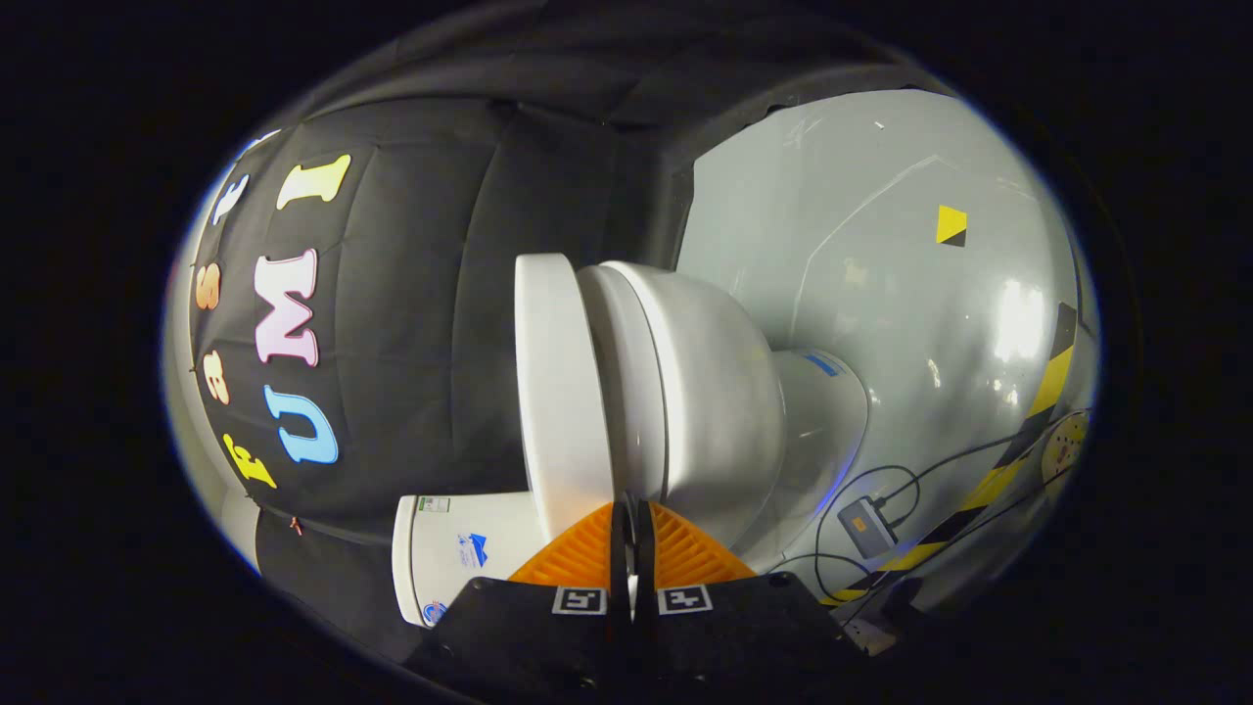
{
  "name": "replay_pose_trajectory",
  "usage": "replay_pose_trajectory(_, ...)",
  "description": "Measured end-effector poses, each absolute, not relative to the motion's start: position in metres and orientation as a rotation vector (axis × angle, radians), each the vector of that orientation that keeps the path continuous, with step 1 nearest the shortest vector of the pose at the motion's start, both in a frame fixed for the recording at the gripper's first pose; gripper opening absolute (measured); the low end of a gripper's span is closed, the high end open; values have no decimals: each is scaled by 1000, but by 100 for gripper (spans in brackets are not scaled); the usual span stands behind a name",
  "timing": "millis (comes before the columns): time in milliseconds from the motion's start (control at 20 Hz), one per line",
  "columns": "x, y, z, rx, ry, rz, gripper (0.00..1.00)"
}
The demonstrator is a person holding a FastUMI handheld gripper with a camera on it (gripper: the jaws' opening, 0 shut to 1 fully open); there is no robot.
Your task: Open the toilet lid.
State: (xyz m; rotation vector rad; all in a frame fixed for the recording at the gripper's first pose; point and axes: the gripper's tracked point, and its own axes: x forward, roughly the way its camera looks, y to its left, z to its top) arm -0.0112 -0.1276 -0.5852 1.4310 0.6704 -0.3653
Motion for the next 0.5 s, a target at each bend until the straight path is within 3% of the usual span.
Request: replay_pose_trajectory(500, -2, -113, -540, 1162, 755, -269, 5)
